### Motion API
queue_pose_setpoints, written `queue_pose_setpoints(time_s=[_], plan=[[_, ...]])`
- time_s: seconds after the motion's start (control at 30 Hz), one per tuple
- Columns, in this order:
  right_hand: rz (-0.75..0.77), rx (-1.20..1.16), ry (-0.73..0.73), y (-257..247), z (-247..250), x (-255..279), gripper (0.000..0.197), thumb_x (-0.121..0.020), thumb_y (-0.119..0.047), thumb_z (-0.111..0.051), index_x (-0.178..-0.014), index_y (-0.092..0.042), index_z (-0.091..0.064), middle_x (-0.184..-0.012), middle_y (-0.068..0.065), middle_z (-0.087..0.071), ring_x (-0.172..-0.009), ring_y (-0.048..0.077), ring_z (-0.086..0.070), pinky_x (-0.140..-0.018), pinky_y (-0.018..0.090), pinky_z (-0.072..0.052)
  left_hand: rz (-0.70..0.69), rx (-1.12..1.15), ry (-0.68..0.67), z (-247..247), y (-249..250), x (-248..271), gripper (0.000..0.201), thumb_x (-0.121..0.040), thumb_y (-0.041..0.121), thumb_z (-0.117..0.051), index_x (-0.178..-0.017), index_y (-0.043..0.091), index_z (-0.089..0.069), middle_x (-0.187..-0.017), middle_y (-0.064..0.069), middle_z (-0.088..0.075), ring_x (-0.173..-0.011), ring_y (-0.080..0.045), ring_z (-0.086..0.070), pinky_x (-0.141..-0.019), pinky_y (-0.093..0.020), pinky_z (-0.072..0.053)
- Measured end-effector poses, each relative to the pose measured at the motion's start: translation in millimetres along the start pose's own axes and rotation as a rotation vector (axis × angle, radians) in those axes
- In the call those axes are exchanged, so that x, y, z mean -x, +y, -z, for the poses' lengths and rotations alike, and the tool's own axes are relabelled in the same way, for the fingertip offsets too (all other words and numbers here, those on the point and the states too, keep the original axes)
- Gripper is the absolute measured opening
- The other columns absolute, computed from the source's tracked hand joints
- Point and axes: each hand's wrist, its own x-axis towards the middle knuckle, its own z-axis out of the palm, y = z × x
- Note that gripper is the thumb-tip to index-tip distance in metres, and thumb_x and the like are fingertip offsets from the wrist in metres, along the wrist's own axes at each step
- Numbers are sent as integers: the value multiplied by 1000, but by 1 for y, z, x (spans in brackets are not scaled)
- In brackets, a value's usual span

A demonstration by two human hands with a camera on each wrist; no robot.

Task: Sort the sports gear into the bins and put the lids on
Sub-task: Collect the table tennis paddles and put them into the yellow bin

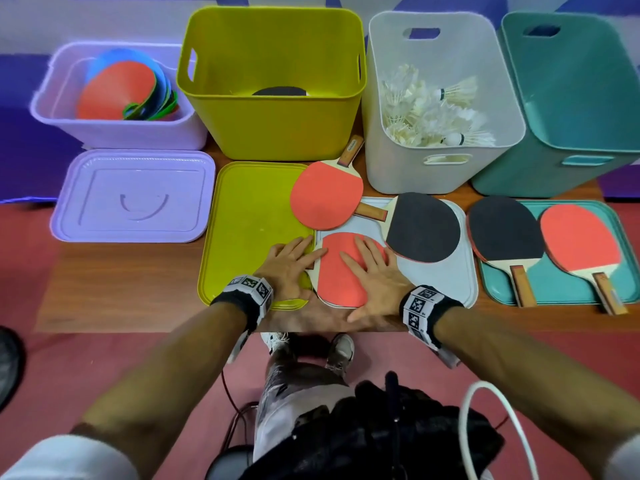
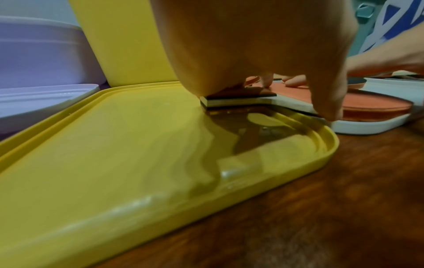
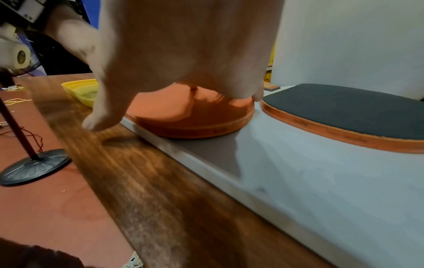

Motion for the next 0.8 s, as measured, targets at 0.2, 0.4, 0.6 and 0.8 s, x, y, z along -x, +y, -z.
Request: queue_pose_setpoints(time_s=[0.2,0.4,0.6,0.8], plan=[[-34,-41,35,-1,2,-3,128,-60,-84,-61,-155,-31,6,-159,15,23,-146,34,23,-113,64,0,28,51,5,-2,1,0,102,-78,69,-62,-153,41,0,-164,7,7,-150,-18,4,-115,-44,-10],[-19,-43,58,2,3,-3,118,-64,-84,-58,-156,-32,-5,-161,14,14,-148,33,14,-113,62,-13,35,48,37,-4,5,2,100,-78,72,-58,-154,40,-2,-164,7,6,-150,-18,3,-113,-43,-10],[10,-80,110,3,7,1,110,-67,-77,-63,-155,-30,-15,-162,11,6,-148,30,8,-113,60,-14,28,42,41,-3,8,3,103,-75,77,-57,-154,40,-2,-164,7,7,-148,-22,-3,-112,-45,-13],[-22,-117,122,2,10,3,113,-65,-76,-65,-154,-28,-14,-160,12,7,-147,30,14,-114,57,-12,19,-5,58,1,12,4,104,-73,79,-56,-153,40,-2,-164,7,5,-141,-23,-16,-105,-44,-21]])
